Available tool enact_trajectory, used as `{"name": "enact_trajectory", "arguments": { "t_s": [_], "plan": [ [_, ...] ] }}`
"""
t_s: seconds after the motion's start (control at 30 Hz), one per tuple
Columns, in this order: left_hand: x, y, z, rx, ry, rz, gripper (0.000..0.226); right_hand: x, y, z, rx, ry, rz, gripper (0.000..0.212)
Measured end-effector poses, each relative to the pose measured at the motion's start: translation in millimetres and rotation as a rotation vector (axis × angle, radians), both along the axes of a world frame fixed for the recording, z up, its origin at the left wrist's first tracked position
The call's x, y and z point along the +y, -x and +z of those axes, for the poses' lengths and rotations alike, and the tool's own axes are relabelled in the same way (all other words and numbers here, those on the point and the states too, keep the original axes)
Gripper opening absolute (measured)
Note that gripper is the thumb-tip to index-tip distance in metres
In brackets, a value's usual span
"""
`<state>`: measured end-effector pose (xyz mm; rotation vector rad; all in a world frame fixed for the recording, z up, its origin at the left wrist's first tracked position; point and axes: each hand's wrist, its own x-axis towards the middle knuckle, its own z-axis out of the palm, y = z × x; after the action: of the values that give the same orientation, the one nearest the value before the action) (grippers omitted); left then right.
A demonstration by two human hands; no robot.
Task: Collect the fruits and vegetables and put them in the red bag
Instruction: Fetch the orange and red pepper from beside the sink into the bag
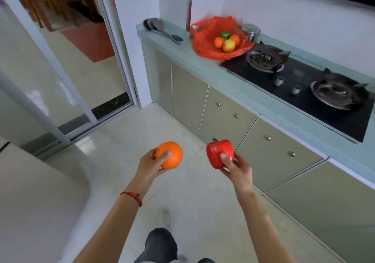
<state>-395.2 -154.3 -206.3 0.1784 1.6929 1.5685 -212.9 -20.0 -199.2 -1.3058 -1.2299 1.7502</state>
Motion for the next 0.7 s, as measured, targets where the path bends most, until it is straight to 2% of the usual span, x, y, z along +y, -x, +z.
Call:
{"name": "enact_trajectory", "arguments": {
  "t_s": [0.43,0.7],
  "plan": [
    [184.3,180.5,2.7,0.019,0.015,-0.102,0.054,168.4,168.1,-1.3,0.019,0.026,-0.113,0.047],
    [282.2,252.1,-6.3,0.008,0.032,-0.159,0.055,254.3,231.7,-7.2,-0.005,0.032,-0.160,0.050]
  ]
}}
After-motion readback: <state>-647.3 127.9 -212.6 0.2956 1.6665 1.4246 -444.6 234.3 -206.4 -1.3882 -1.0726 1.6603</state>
